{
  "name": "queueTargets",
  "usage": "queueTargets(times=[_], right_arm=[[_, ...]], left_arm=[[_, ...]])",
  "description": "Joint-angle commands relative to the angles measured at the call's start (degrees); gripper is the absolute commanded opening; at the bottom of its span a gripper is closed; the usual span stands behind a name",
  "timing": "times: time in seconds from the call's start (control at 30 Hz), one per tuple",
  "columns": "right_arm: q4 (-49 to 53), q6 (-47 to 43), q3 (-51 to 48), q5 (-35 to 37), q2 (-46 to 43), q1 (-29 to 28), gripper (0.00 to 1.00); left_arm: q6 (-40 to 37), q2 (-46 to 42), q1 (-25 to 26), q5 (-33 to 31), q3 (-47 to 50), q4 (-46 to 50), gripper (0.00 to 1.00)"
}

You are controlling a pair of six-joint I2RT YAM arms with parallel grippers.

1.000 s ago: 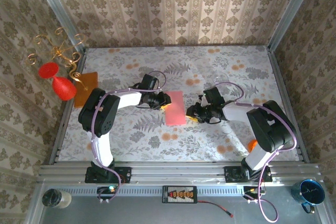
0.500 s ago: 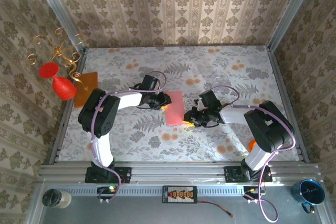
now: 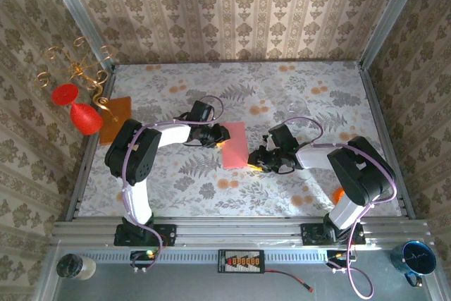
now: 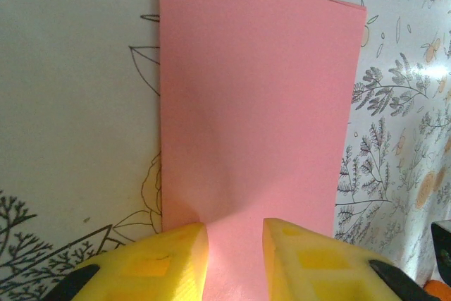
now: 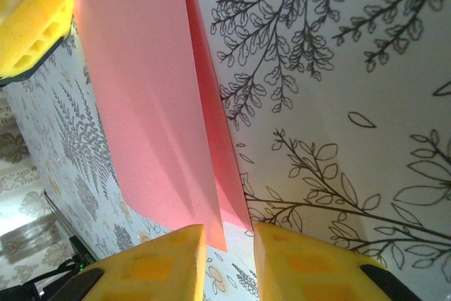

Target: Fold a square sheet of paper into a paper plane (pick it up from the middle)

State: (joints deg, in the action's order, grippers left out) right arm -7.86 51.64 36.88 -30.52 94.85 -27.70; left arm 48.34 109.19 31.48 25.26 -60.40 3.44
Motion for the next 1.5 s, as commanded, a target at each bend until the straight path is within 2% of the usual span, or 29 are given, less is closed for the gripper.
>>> queueTargets(times=[0.0,0.67,0.9,1.13,1.3,1.47], right_arm=[[-2.3,-0.5,-1.5,0.3,0.2,-0.5,0.26],[-7.4,0.5,-1.4,-1.0,0.2,-0.5,0.22],[-4.0,-0.1,0.4,0.5,1.4,-0.5,0.18],[-1.1,0.0,1.0,1.1,1.0,-0.4,0.06],[2.0,-0.2,0.6,1.6,-2.1,0.0,0.05],[6.2,-2.7,2.1,0.0,-3.1,0.1,0.05]], left_arm=[[-0.7,1.2,0.9,-3.5,2.8,4.6,0.28],[0.0,0.4,1.7,-4.6,3.0,4.6,0.28],[0.1,-0.2,1.9,-4.5,3.1,4.7,0.28],[0.6,-4.9,2.3,-1.9,4.6,-3.0,0.29],[0.0,-8.2,1.5,-1.5,5.0,-6.3,0.29],[0.4,-5.3,1.2,0.3,4.9,-10.3,0.25]])
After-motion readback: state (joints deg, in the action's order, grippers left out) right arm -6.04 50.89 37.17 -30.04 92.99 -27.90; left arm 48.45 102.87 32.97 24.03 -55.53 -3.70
